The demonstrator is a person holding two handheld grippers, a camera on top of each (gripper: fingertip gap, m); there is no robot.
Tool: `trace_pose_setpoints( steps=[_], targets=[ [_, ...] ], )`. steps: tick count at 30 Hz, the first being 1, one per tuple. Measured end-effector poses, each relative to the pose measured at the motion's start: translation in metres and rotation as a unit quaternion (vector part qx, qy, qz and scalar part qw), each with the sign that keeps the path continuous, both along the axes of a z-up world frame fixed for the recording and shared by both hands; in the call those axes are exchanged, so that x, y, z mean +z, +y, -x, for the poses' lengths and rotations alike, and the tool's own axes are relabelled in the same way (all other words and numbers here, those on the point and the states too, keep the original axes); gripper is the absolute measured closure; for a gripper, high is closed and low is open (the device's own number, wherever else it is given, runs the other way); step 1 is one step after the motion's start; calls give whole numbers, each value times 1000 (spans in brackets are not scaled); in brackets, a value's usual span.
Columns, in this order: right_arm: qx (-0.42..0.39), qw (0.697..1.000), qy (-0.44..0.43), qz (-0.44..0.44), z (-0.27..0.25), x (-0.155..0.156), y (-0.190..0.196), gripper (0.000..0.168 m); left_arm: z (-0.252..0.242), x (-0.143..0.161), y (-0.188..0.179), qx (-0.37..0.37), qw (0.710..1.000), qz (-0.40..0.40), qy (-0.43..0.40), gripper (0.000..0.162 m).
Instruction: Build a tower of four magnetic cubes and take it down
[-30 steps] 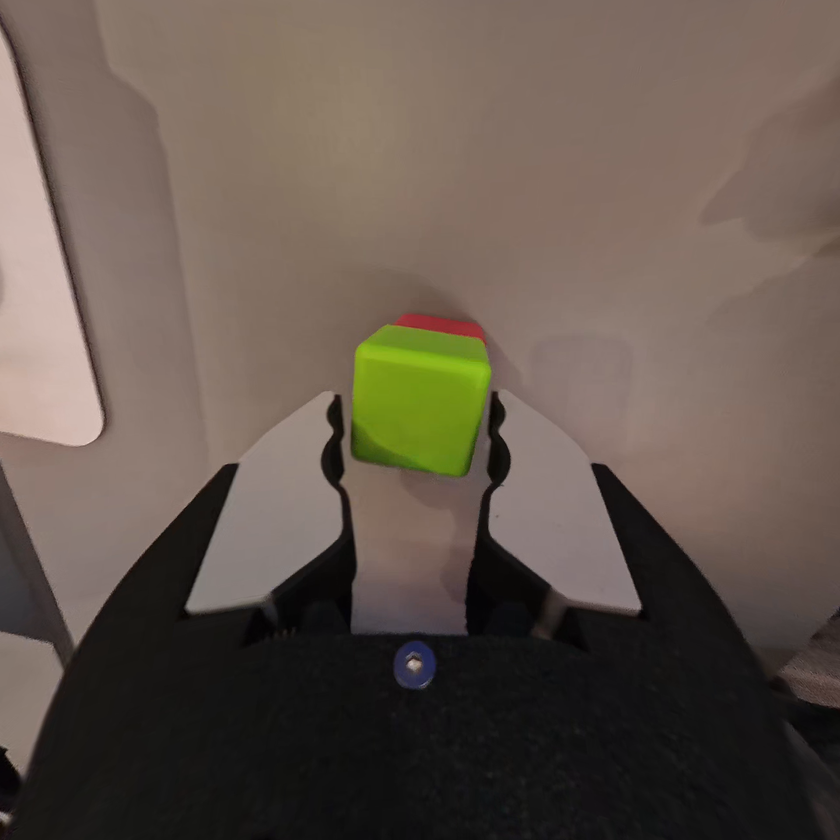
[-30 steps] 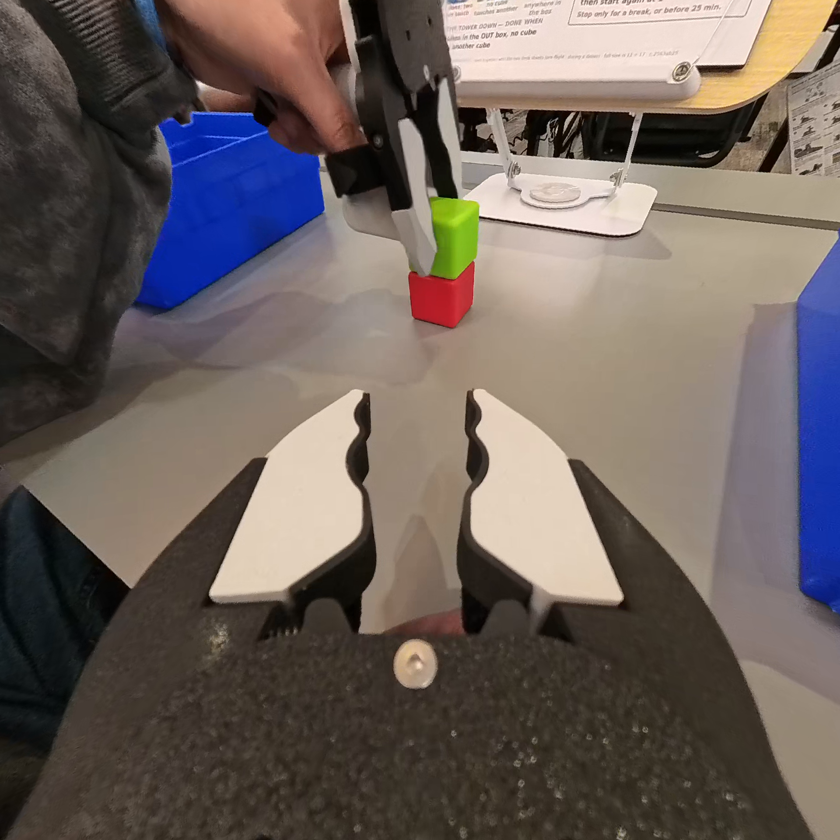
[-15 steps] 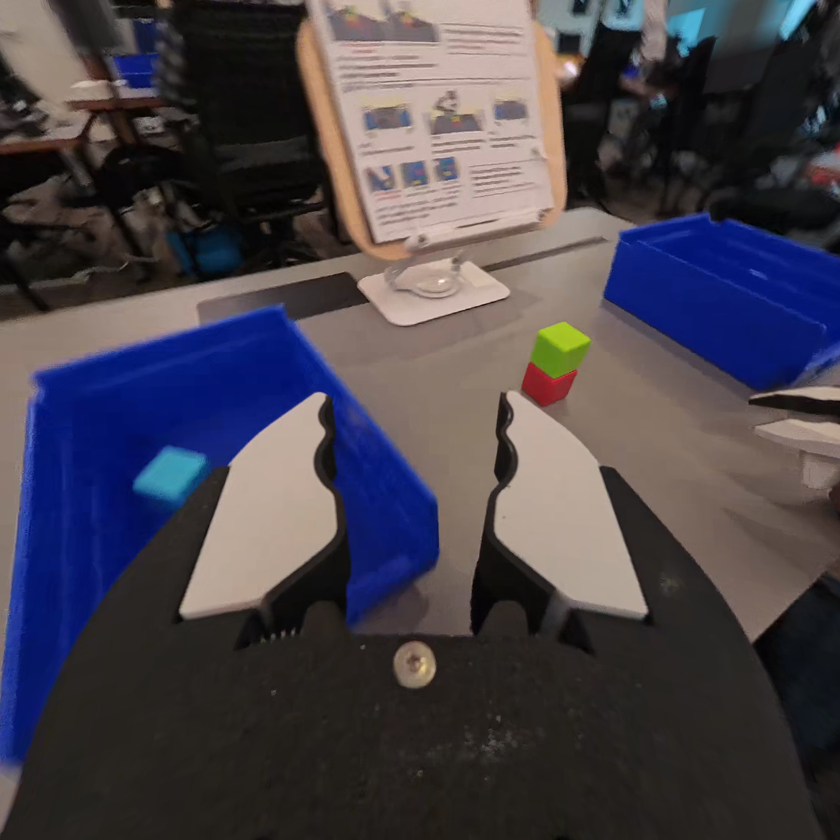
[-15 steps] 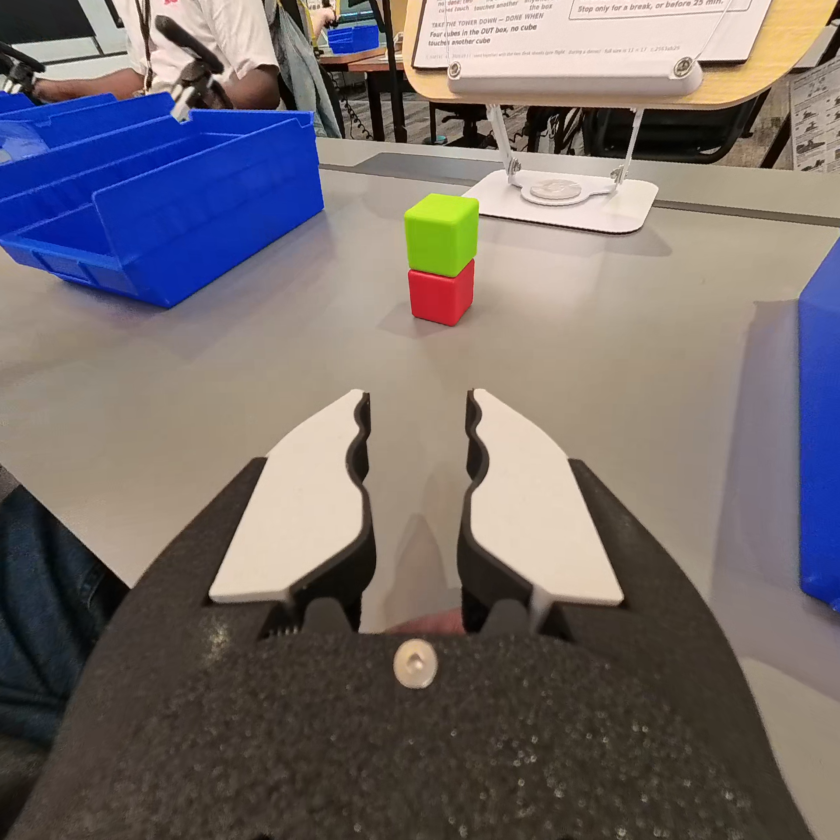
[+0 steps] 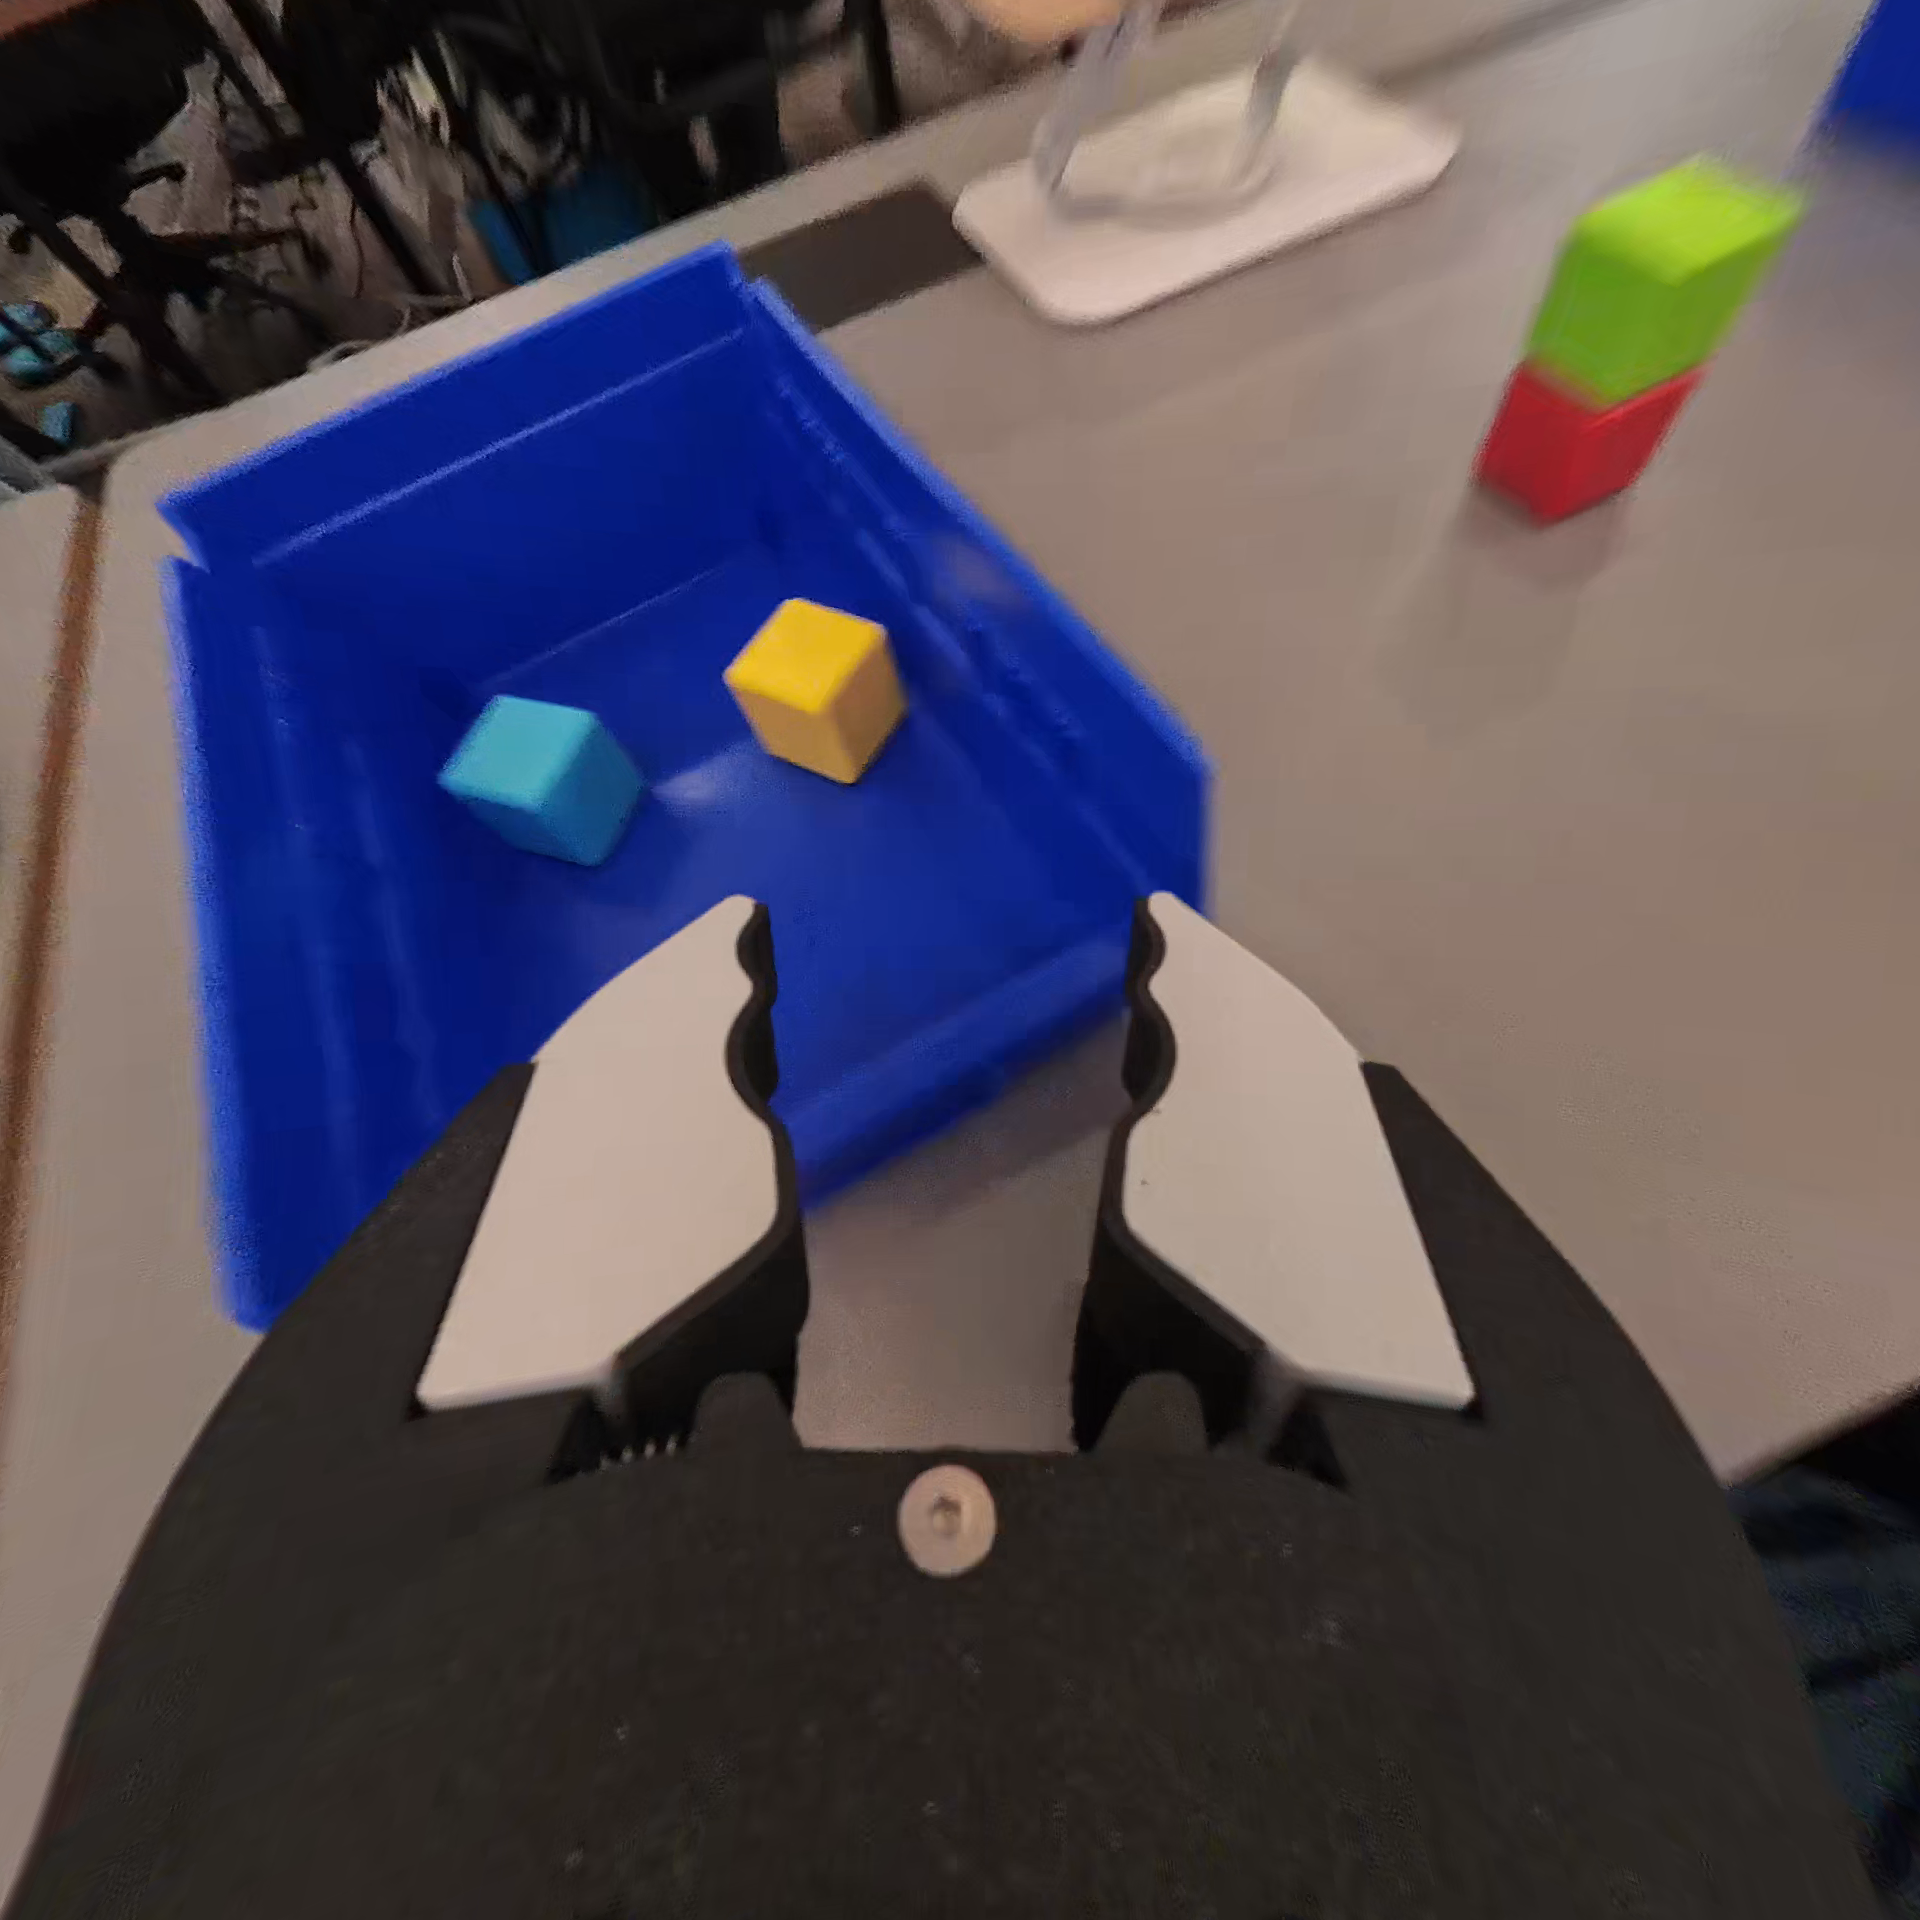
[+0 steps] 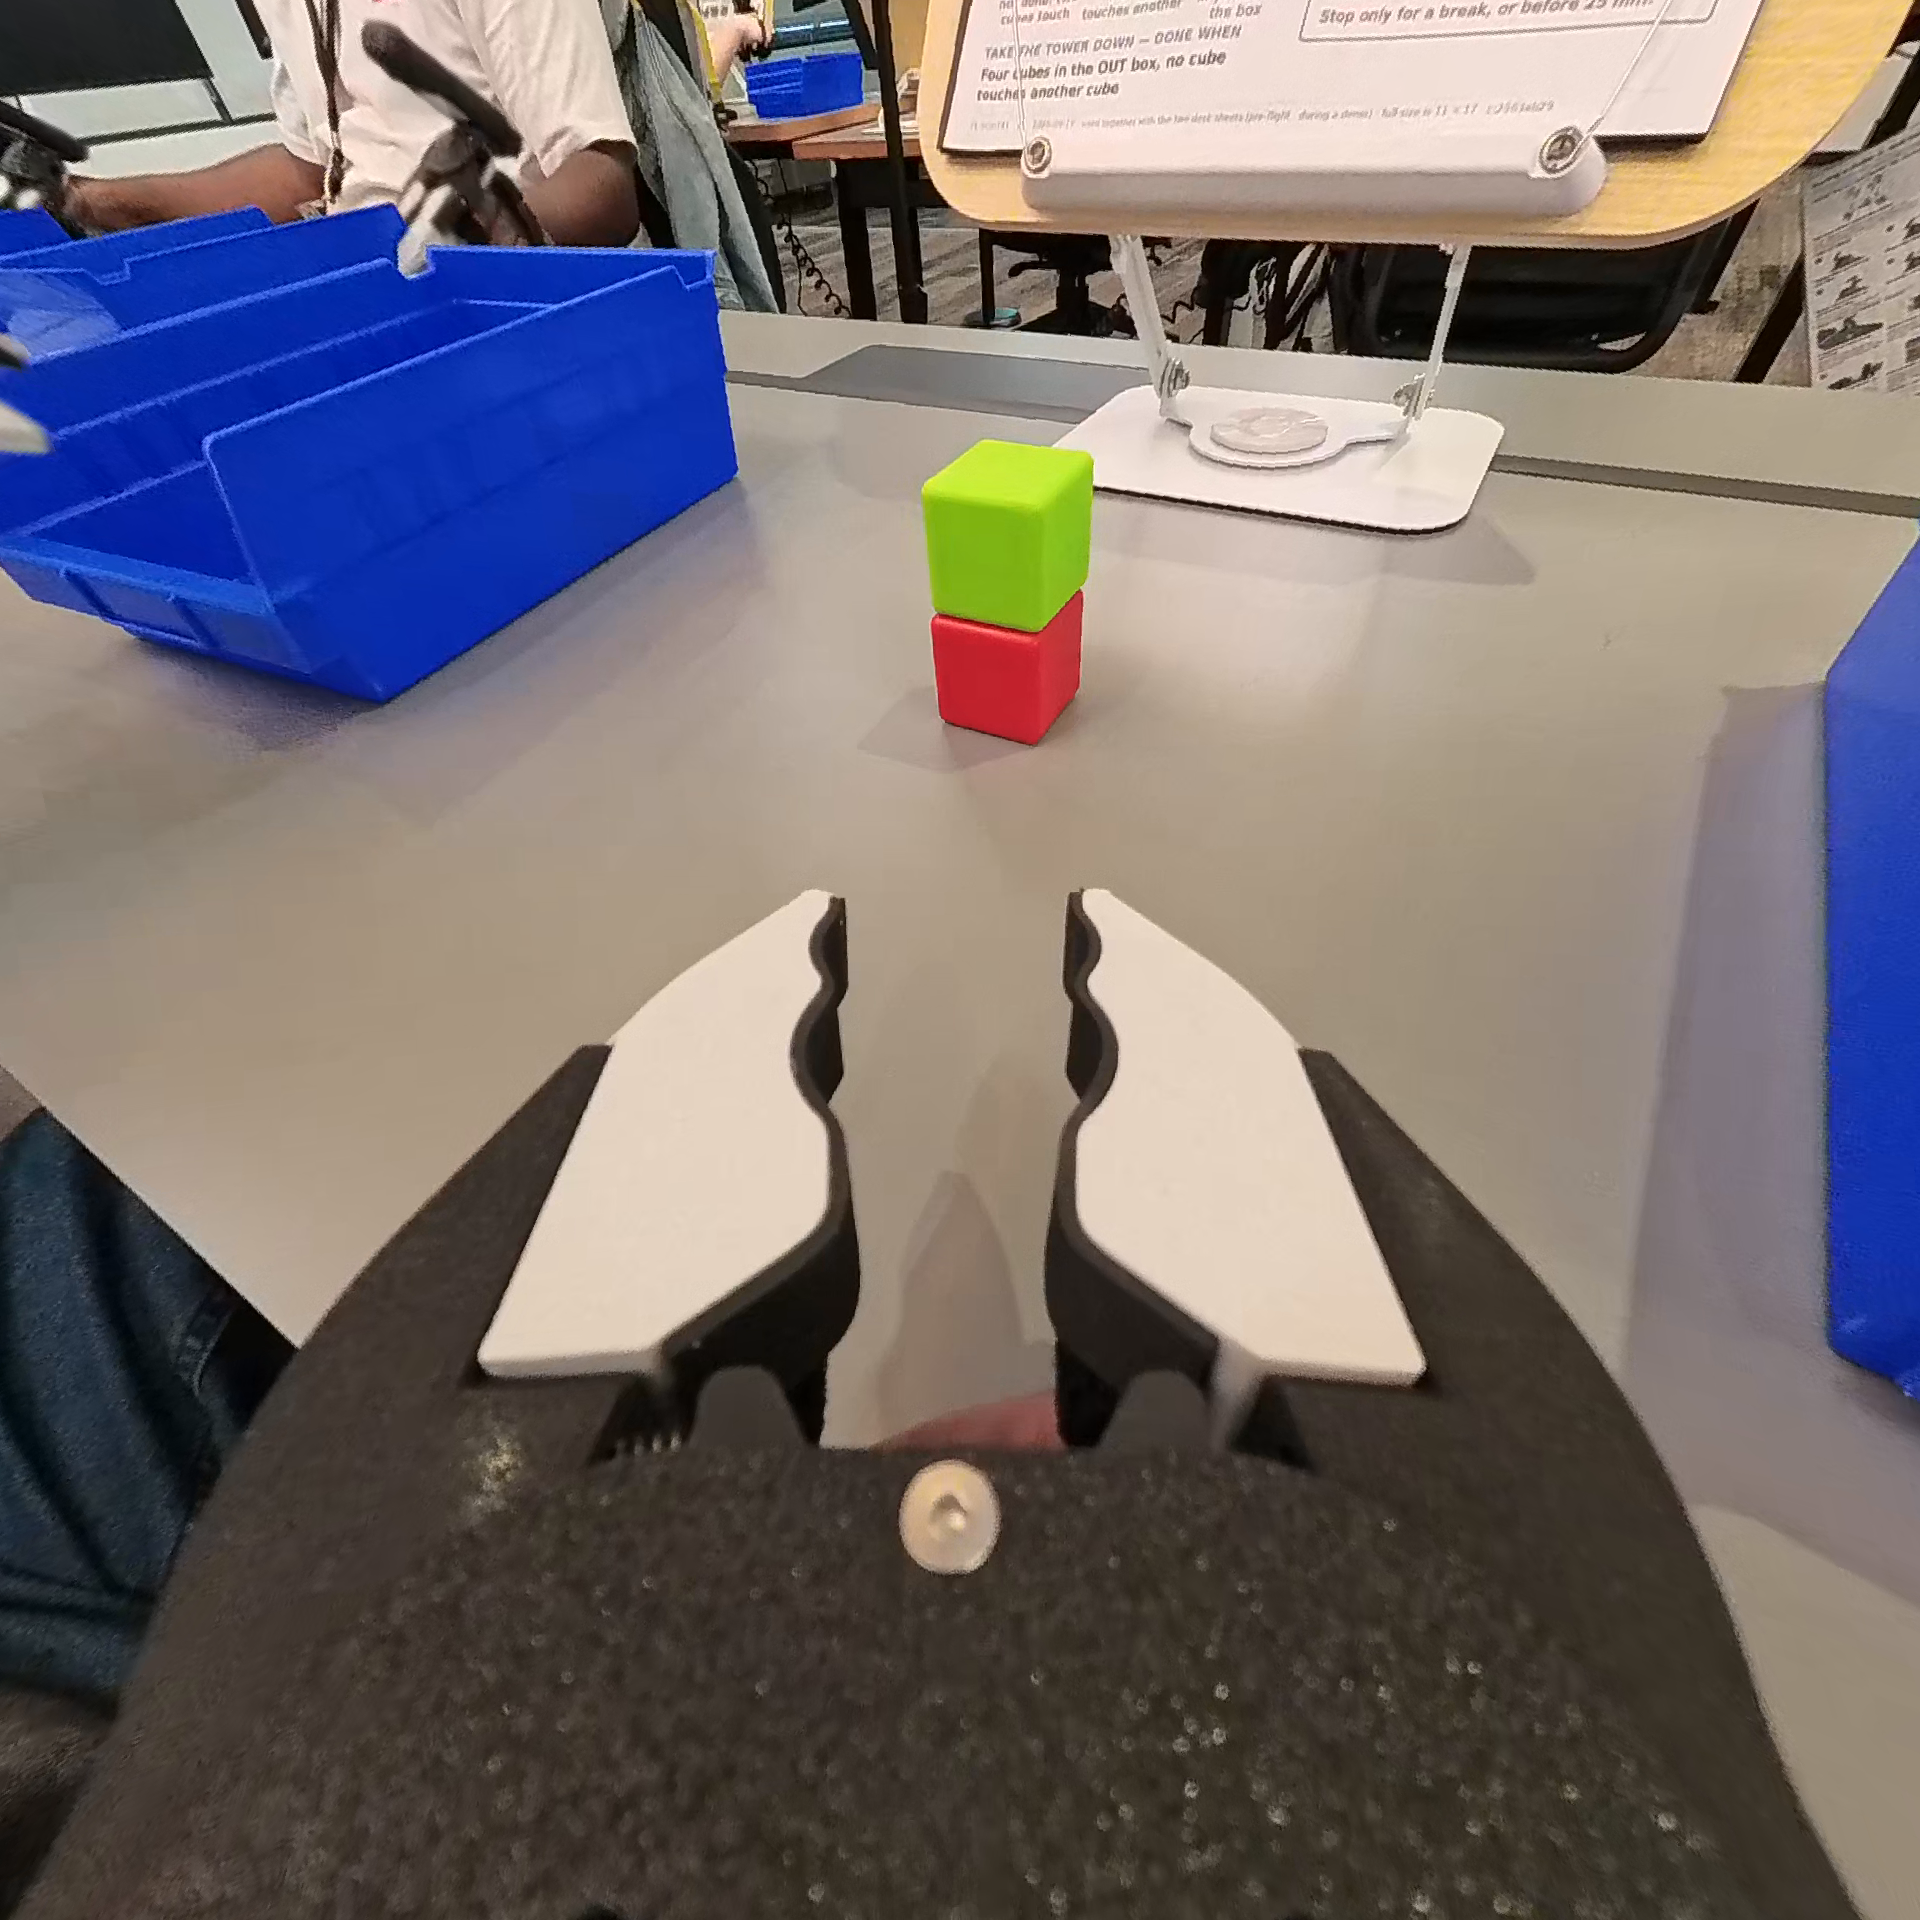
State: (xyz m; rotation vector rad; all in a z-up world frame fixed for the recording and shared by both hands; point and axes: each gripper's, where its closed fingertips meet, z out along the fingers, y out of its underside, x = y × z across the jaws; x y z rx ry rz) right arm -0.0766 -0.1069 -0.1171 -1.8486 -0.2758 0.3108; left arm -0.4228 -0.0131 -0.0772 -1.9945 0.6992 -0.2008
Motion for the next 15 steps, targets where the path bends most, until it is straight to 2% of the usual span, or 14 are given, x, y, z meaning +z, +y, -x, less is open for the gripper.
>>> trace_pose_setpoints(
  steps=[2,4,7,10,15],
  targets=[
    [1,1000,-1,0,0,0,0,128,9,-1,34,-8,997,26,75,99],
    [1,1000,0,0,0,0,0,128,8,-3,69,-34,992,58,111,99],
    [1,1000,3,-1,0,0,0,128,-14,-23,106,-121,972,128,155,103],
    [2,1000,3,2,0,0,0,128,-20,-48,132,-158,942,191,224,96],
    [1,1000,-1,-1,0,0,0,128,-25,-80,152,-183,916,254,252,95]
  ],
)
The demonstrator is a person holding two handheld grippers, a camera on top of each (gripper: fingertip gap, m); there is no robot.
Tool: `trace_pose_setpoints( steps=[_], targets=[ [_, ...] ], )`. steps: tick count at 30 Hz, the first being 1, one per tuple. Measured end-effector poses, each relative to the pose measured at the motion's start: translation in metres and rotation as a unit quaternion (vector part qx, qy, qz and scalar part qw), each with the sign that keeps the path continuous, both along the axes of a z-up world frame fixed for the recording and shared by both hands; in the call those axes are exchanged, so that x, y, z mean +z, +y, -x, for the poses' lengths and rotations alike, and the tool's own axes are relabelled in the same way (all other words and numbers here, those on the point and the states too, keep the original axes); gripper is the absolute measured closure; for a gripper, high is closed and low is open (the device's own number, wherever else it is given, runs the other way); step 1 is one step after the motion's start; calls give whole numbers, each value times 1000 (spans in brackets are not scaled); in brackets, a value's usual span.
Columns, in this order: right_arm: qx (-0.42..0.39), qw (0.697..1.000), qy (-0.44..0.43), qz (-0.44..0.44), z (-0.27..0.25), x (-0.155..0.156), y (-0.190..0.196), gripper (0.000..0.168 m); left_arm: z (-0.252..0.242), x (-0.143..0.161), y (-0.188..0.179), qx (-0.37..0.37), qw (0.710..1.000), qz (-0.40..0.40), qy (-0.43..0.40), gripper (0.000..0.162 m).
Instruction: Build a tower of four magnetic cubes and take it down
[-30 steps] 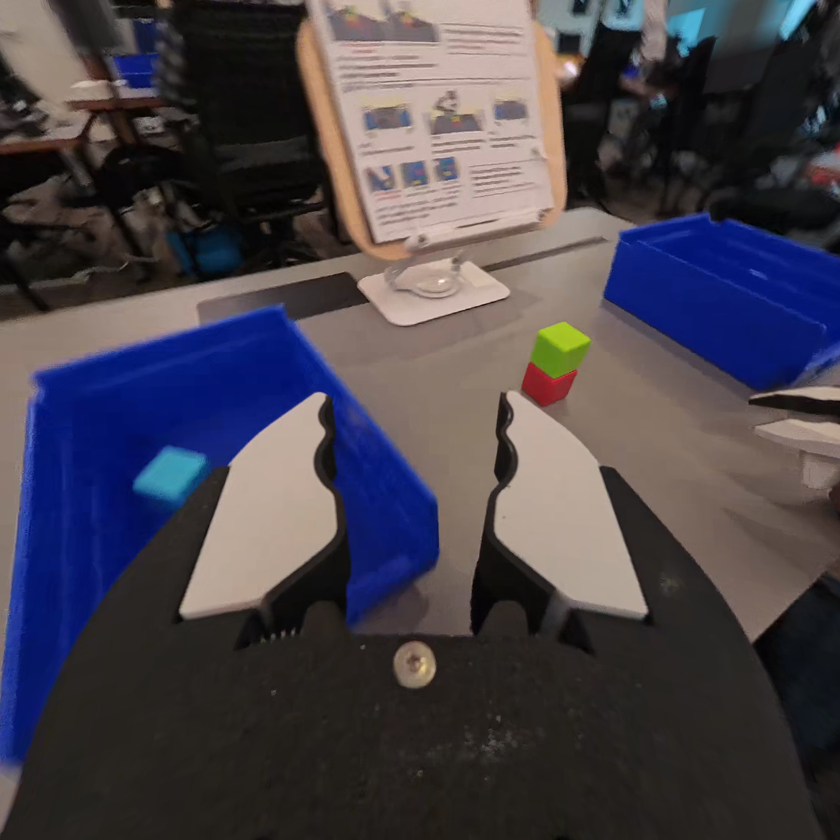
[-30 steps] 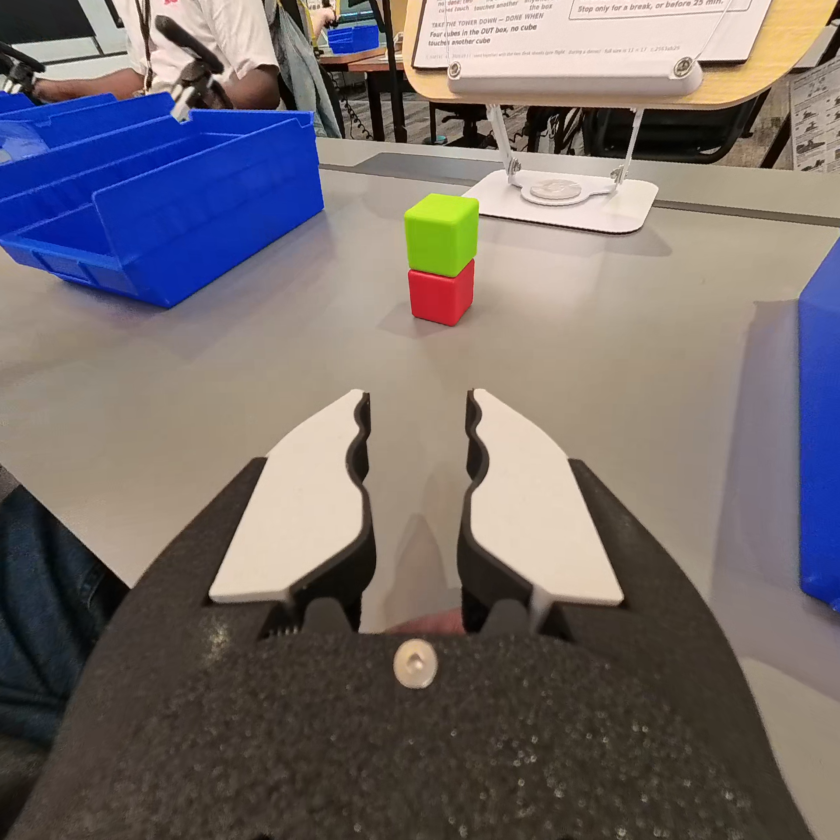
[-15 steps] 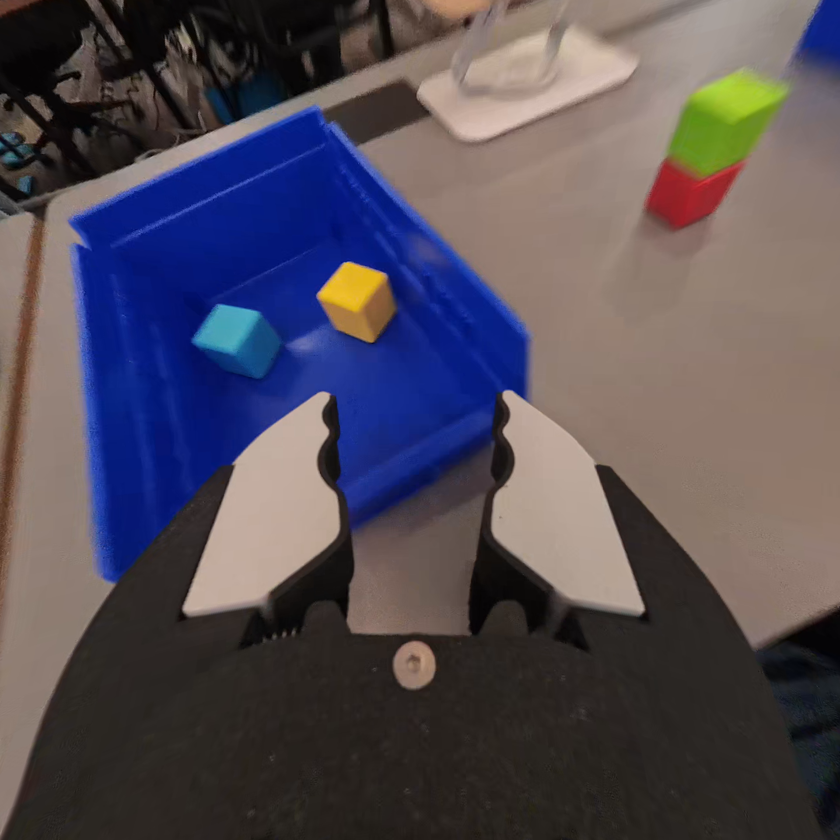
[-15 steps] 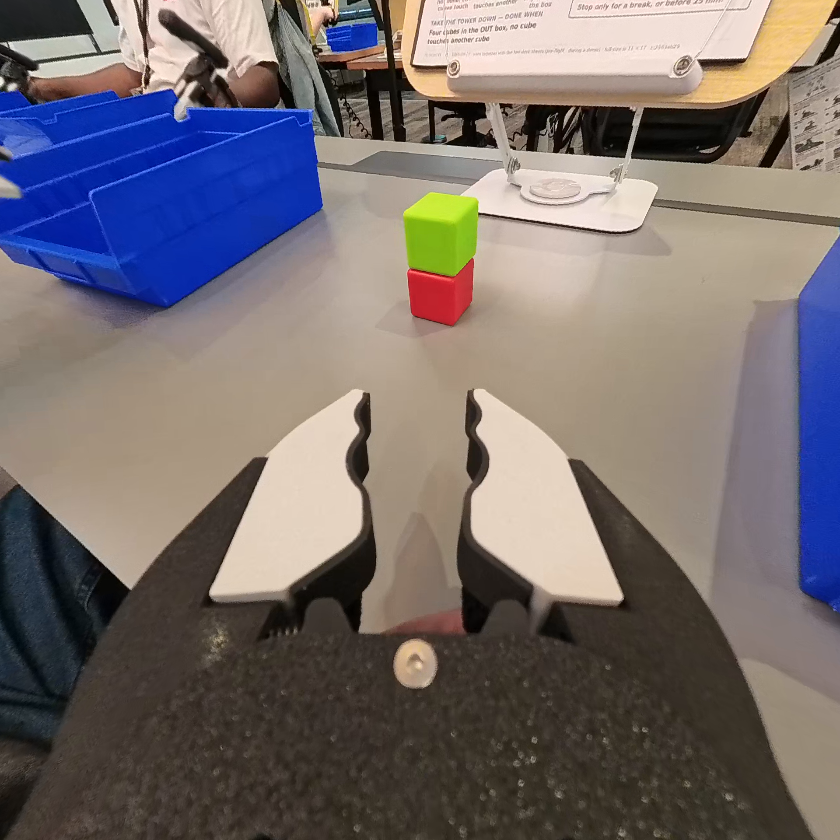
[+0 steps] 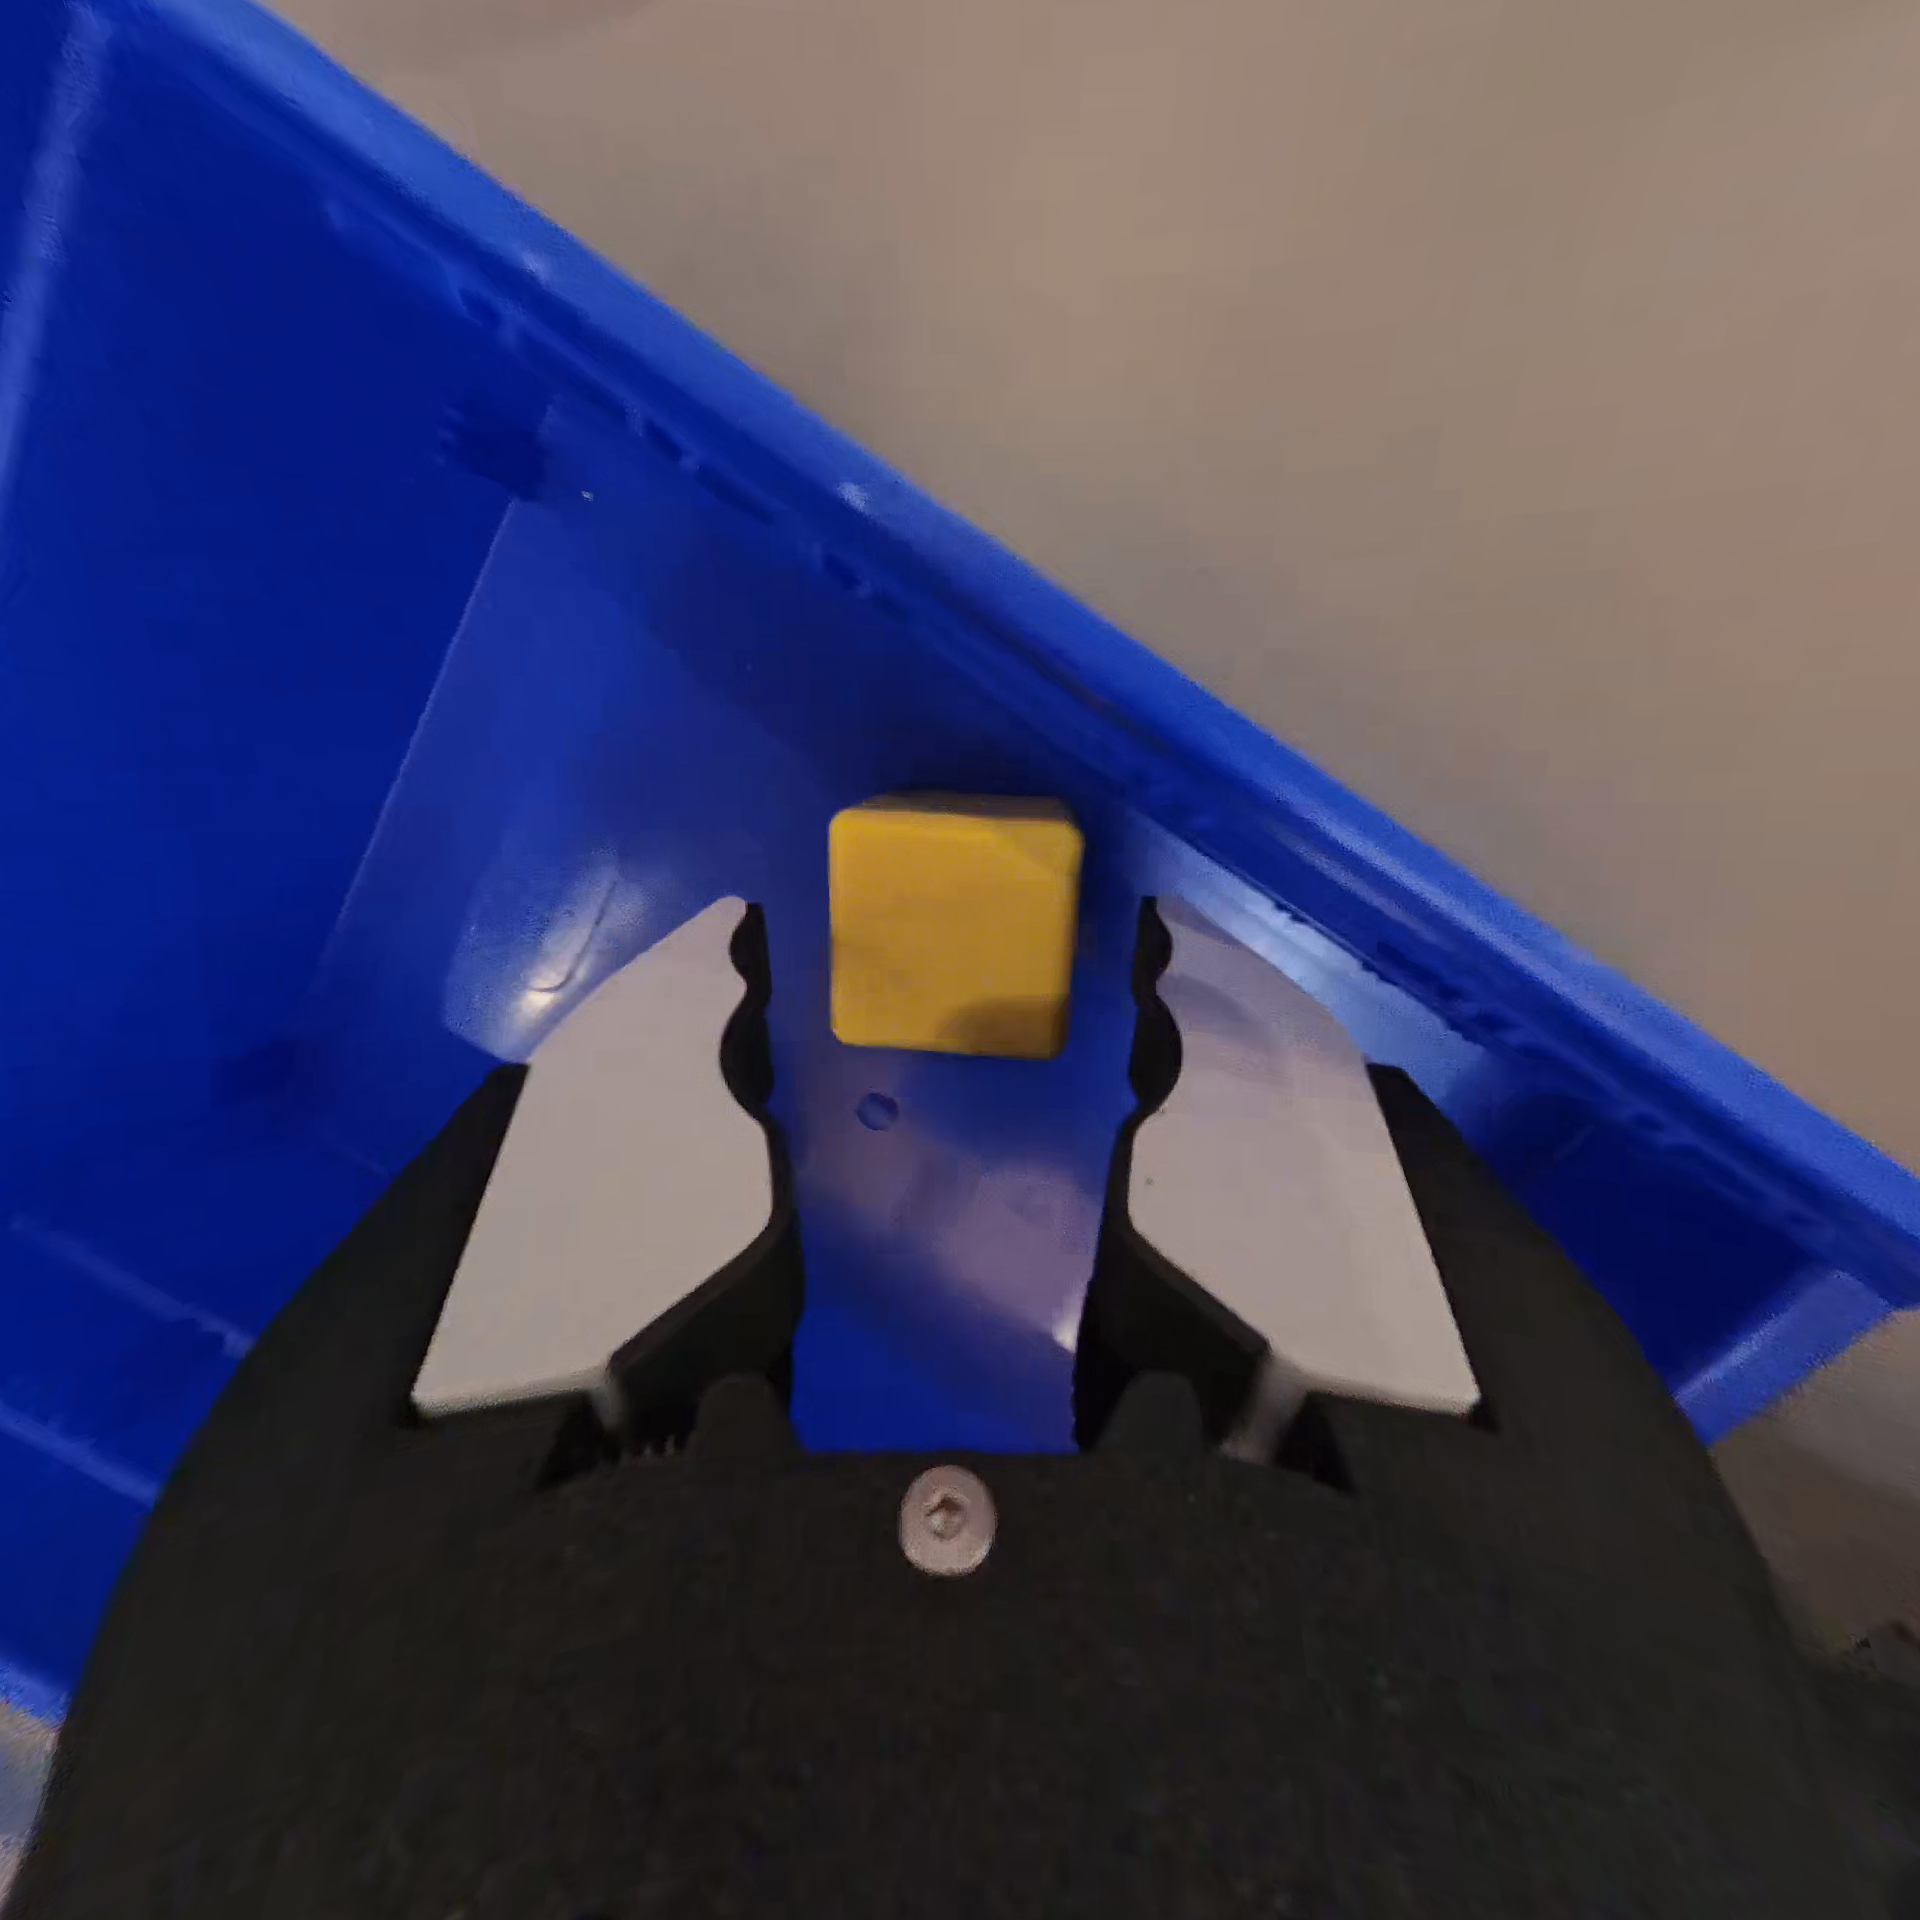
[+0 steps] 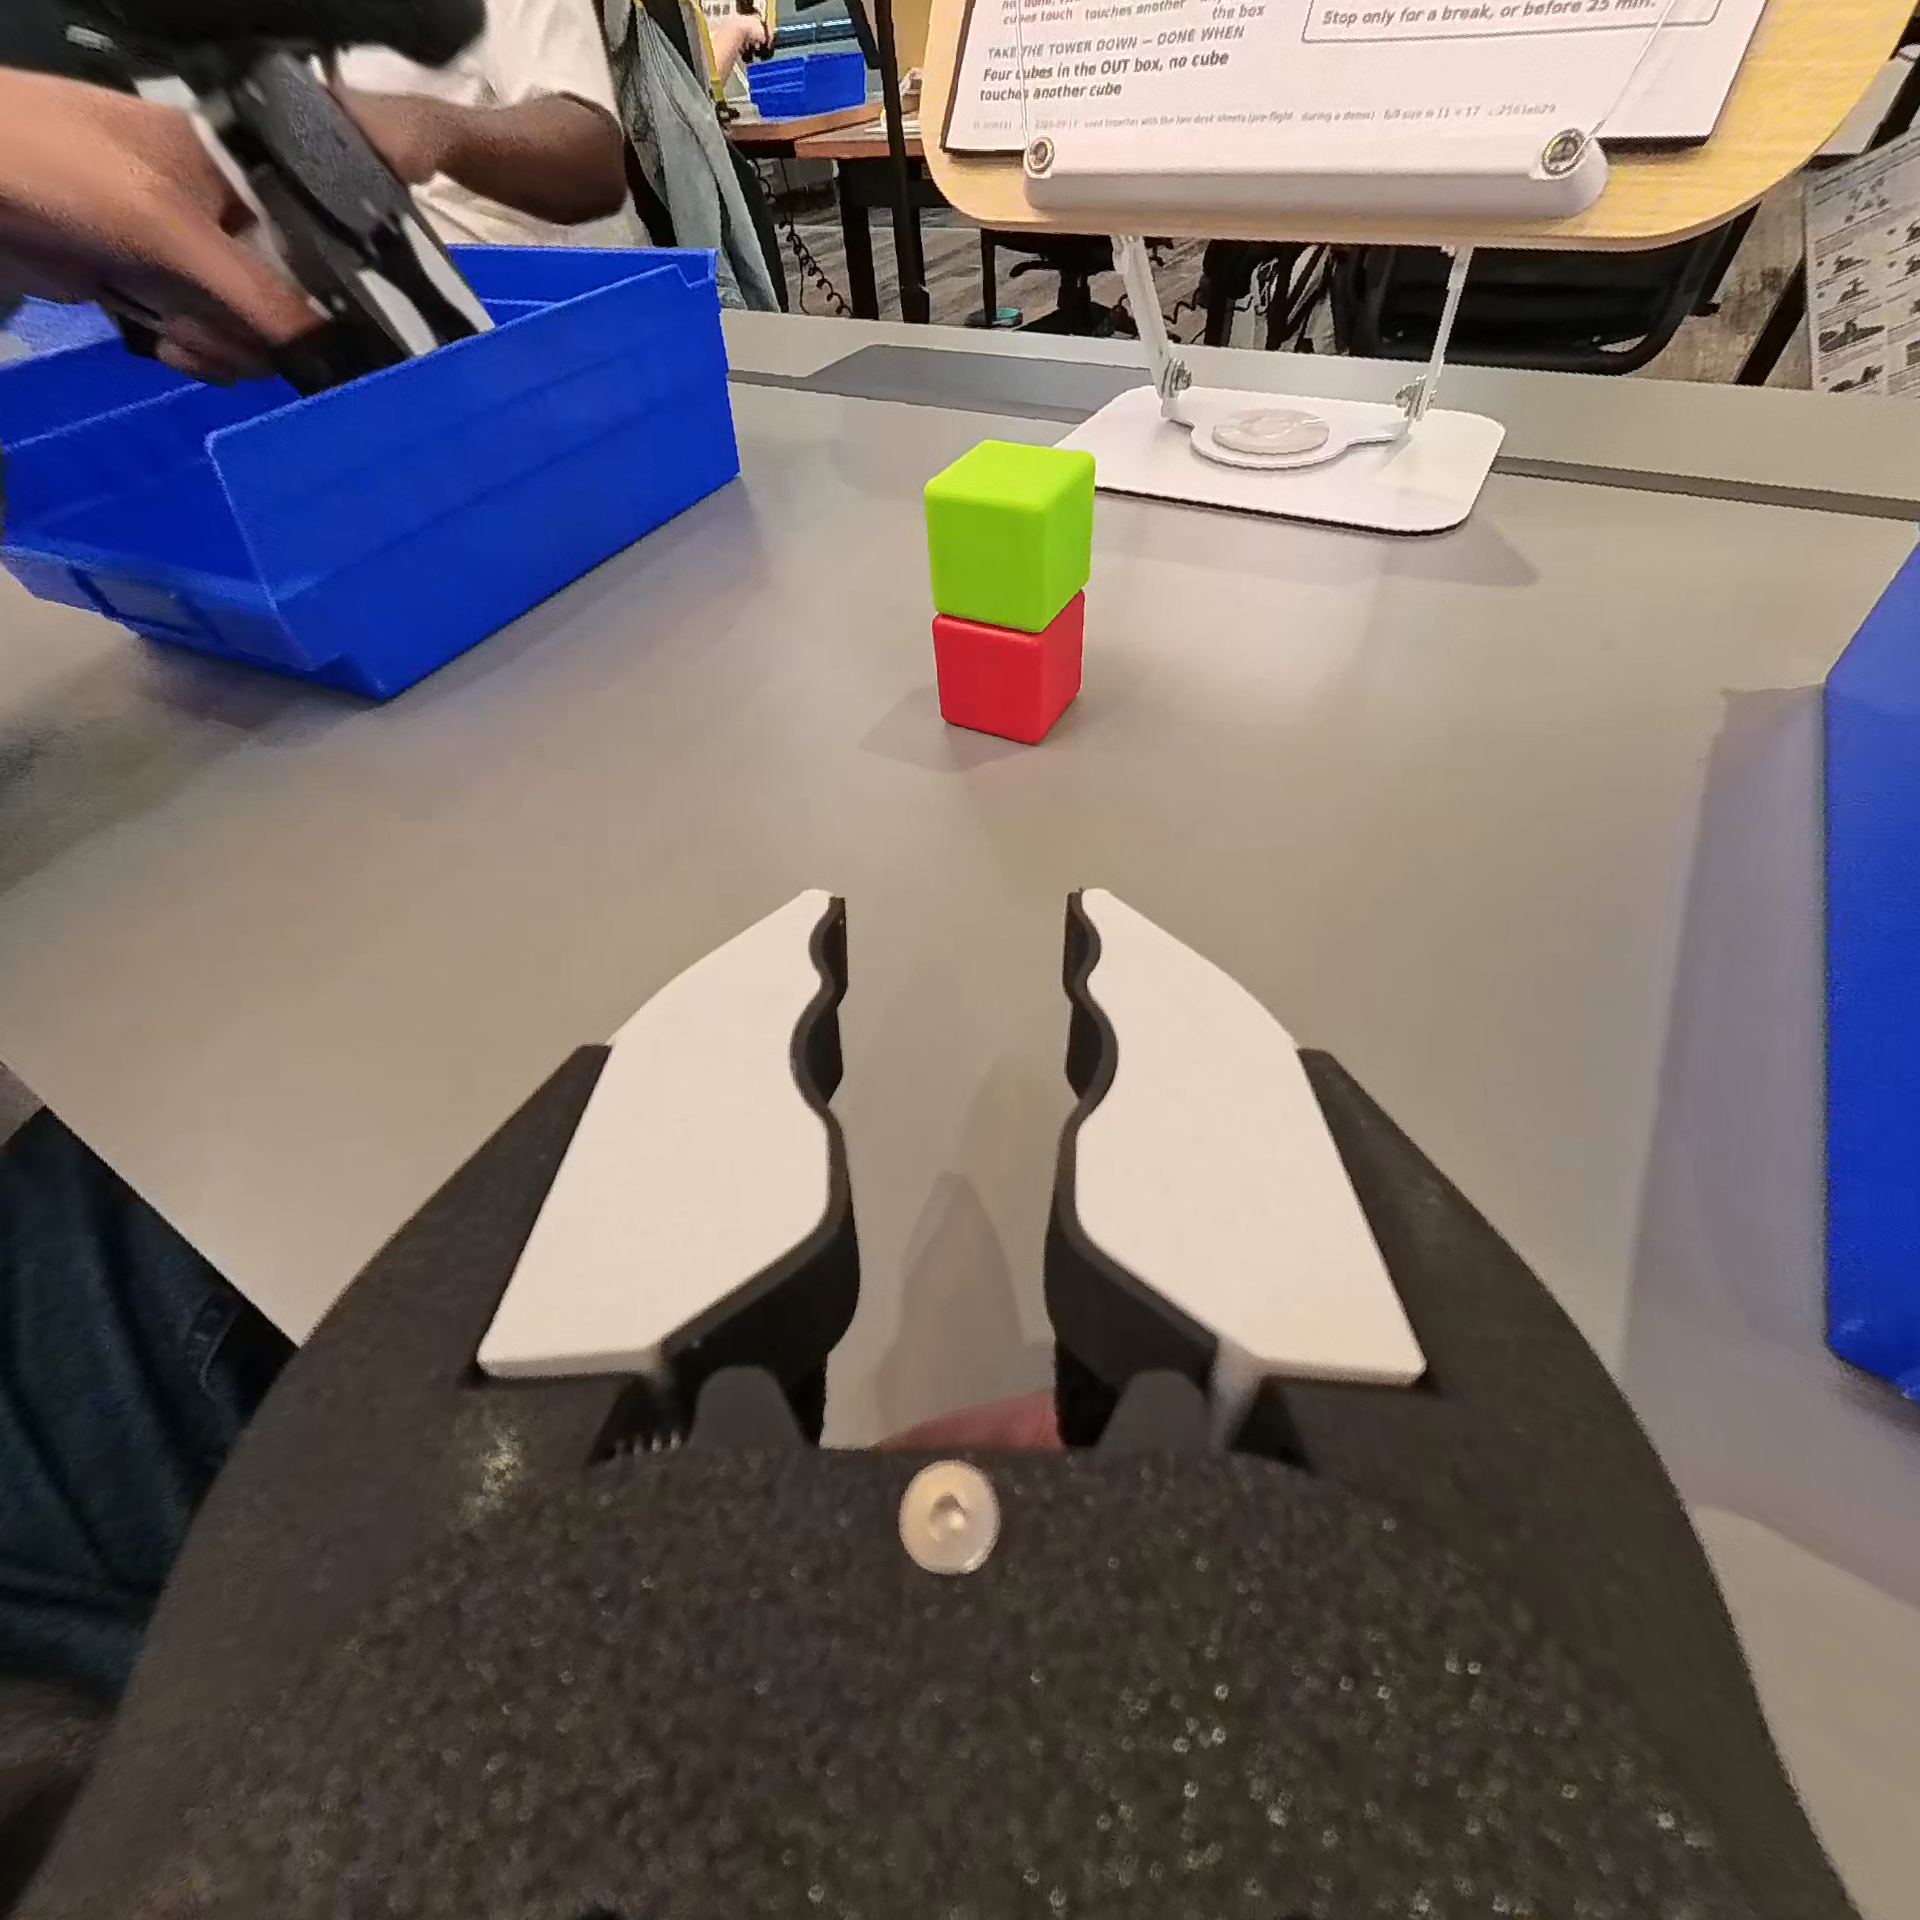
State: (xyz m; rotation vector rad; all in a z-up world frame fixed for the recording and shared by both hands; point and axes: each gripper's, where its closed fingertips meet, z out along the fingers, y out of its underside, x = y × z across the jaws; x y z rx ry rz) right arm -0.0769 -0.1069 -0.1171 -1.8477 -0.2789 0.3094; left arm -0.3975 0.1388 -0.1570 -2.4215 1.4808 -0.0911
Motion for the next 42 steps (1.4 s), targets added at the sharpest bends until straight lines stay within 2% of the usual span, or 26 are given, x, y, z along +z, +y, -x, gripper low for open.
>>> trace_pose_setpoints(
  steps=[2,3,6,9,12,15,18,20,23,27,33,38,39,40,42],
  targets=[
    [0,1000,-1,-1,0,0,0,128,6,-17,1,1,999,26,25,97],
    [0,1000,-1,-1,0,0,0,128,8,-24,-1,-1,999,40,32,110],
    [0,1000,0,-1,0,0,0,128,10,-21,1,0,999,38,28,112],
    [0,1000,-2,1,0,0,0,128,6,19,3,-4,1000,-9,-1,112],
    [0,1000,-4,2,1,-1,0,129,-13,86,-1,-21,996,-80,-39,112],
    [1,1000,-7,2,1,-1,0,129,-65,139,-25,-97,985,-118,-74,112],
    [0,1000,-9,1,1,-1,0,129,-132,158,-55,-191,971,-116,-79,112],
    [0,1000,-9,1,1,-1,0,129,-177,151,-70,-239,964,-88,-75,112],
    [0,1000,-9,-1,1,-1,0,129,-230,122,-80,-285,956,-54,-33,112],
    [1,1000,-7,-2,1,0,0,129,-267,83,-82,-301,954,0,12,112],
    [3,1000,-5,-5,2,1,-1,128,-276,54,-78,-304,951,23,46,112],
    [4,1000,-6,-6,2,1,-1,128,-279,52,-77,-305,951,17,34,112],
    [4,1000,-6,-6,2,1,-1,128,-278,53,-76,-303,952,8,35,103],
    [4,1000,-6,-5,2,1,-2,128,-275,56,-74,-295,955,-6,36,87],
    [4,1000,-4,-5,1,1,-2,128,-264,71,-72,-267,963,-44,15,81]
  ],
)
